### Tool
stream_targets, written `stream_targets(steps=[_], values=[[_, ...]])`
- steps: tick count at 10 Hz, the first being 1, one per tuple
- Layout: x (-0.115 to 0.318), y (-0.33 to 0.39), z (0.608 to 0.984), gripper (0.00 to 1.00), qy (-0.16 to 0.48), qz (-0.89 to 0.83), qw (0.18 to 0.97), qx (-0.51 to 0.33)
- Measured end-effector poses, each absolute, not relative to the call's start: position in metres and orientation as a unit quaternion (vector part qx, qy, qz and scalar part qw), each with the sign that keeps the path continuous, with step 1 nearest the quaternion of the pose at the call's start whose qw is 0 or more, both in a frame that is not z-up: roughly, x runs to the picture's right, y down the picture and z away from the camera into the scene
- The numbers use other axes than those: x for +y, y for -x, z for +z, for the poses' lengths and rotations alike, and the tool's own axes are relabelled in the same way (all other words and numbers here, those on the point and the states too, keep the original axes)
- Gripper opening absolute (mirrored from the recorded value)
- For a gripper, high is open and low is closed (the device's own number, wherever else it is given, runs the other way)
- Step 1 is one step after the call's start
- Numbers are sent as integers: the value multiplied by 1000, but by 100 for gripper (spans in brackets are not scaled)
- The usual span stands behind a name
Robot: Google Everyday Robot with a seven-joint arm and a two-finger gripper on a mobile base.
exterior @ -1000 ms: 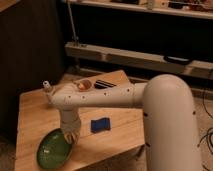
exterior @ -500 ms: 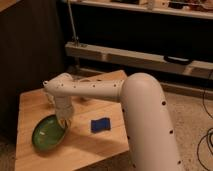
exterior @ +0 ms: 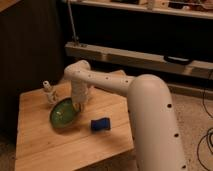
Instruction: Drag the ceramic bowl in a circle
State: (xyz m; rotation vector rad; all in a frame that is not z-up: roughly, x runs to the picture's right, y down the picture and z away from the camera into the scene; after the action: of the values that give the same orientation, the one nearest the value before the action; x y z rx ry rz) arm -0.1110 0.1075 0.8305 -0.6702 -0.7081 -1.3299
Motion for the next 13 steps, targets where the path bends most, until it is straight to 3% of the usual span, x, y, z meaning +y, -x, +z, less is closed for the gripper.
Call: stream_targets(steps=[5,10,13], values=[[157,25,796,0,338,-558,692,-310],[230,54,735,0,347,-595,642,-336],[246,94,730,0,340,-627,602,-359]])
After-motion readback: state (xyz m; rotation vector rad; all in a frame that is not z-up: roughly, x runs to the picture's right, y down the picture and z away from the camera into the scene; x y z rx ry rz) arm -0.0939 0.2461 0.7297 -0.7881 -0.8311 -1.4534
